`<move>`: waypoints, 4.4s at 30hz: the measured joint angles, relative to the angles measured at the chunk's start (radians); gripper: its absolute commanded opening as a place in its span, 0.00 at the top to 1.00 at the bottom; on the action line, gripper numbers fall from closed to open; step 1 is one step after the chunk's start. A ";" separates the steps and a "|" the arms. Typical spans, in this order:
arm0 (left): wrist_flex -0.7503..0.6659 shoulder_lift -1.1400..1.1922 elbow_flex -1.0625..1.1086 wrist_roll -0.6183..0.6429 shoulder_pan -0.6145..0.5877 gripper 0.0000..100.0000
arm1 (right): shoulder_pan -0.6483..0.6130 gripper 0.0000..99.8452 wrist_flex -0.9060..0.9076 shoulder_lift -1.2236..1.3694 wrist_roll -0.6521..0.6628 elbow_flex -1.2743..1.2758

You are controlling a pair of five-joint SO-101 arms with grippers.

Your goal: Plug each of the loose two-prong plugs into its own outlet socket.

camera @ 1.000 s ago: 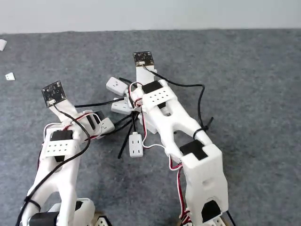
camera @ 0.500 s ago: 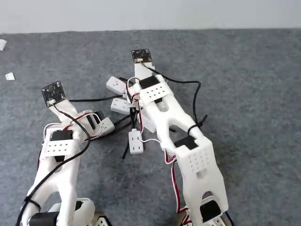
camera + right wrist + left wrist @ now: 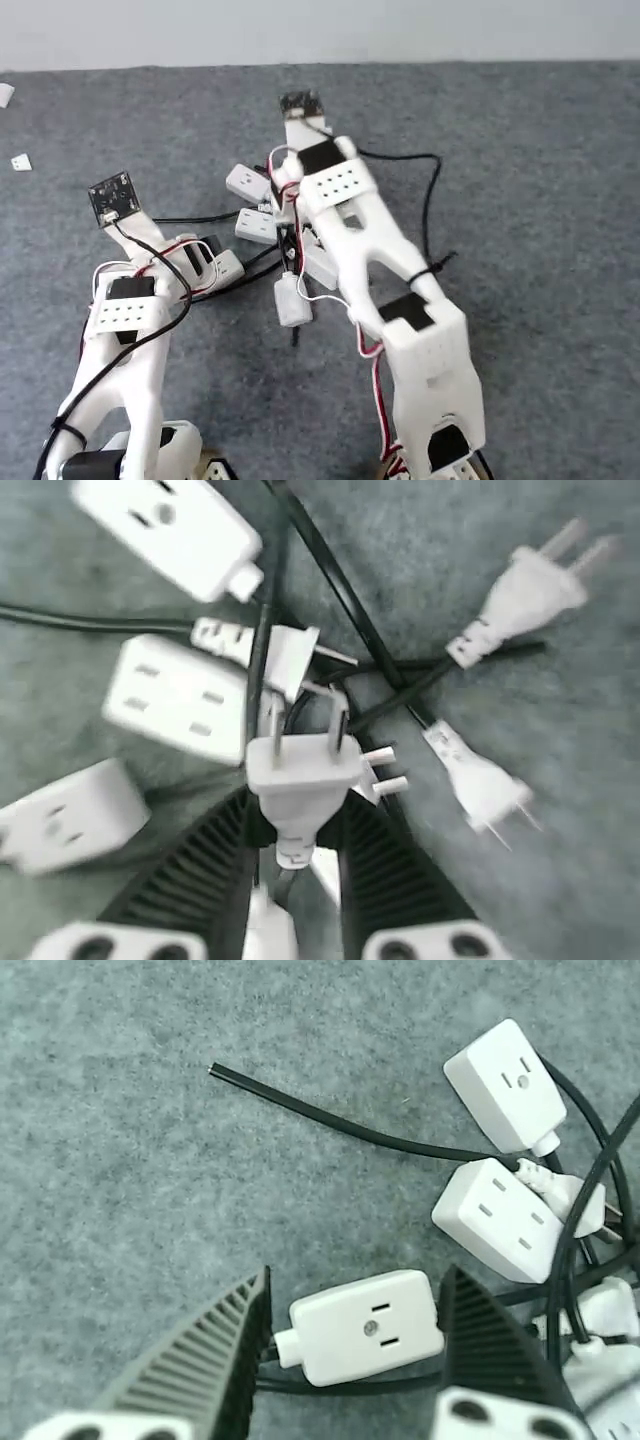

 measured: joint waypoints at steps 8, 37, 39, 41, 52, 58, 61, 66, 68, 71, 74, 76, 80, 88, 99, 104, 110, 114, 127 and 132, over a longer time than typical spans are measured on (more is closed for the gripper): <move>0.000 0.000 0.000 0.000 0.000 0.75 | 0.155 0.99 0.186 -0.278 0.057 0.000; 0.000 -0.006 0.037 -0.086 0.097 0.74 | 0.804 0.80 -0.127 -0.379 0.516 0.660; 0.000 -0.006 0.037 -0.086 0.097 0.71 | 0.789 0.80 -0.127 -0.379 0.517 0.660; 0.002 -0.006 0.037 -0.086 0.104 0.69 | 0.775 0.80 -0.107 -0.379 0.516 0.655; 0.153 -0.006 0.037 -0.190 0.259 0.70 | 0.671 0.88 0.098 -0.502 0.468 0.671; 0.164 -0.003 0.037 -0.198 0.281 0.71 | 0.566 0.88 0.014 -0.813 0.387 1.005; 0.172 0.043 0.035 -0.238 0.308 0.76 | 0.528 0.88 -0.064 -0.957 0.364 1.194; 0.241 0.206 -0.066 -0.250 0.321 0.76 | 0.529 0.88 -0.227 -1.030 0.353 1.398; 0.284 0.292 -0.137 -0.250 0.321 0.76 | 0.525 0.88 -0.281 -1.028 0.353 1.422; 0.333 0.408 -0.233 -0.250 0.321 0.79 | 0.525 0.89 -0.341 -1.005 0.350 1.425; 0.367 0.454 -0.288 -0.250 0.328 0.91 | 0.529 0.89 -0.391 -0.956 0.333 1.425; 0.370 0.460 -0.304 -0.250 0.331 1.00 | 0.528 0.89 -0.425 -0.919 0.330 1.425; 0.370 0.460 -0.311 -0.250 0.334 0.99 | 0.526 0.89 -0.468 -0.873 0.330 1.425; 0.330 0.287 -0.216 -0.247 0.373 0.99 | 0.520 0.89 -0.476 -0.862 0.330 1.425; 0.166 -0.135 0.104 -0.253 0.606 0.79 | 0.522 0.89 -0.476 -0.862 0.330 1.425; 0.166 -0.149 0.112 -0.210 0.562 0.79 | 0.520 0.89 -0.476 -0.862 0.330 1.425; 0.166 -0.152 0.112 -0.207 0.540 0.85 | 0.523 0.89 -0.476 -0.862 0.330 1.425; 0.166 -0.155 0.112 -0.207 0.540 0.98 | 0.520 0.89 -0.476 -0.862 0.330 1.425; 0.143 -0.155 0.138 -0.308 0.743 0.97 | 0.522 0.89 -0.494 -0.856 0.330 1.425; 0.143 -0.155 0.146 -0.276 0.787 0.83 | 0.523 0.89 -0.494 -0.856 0.330 1.425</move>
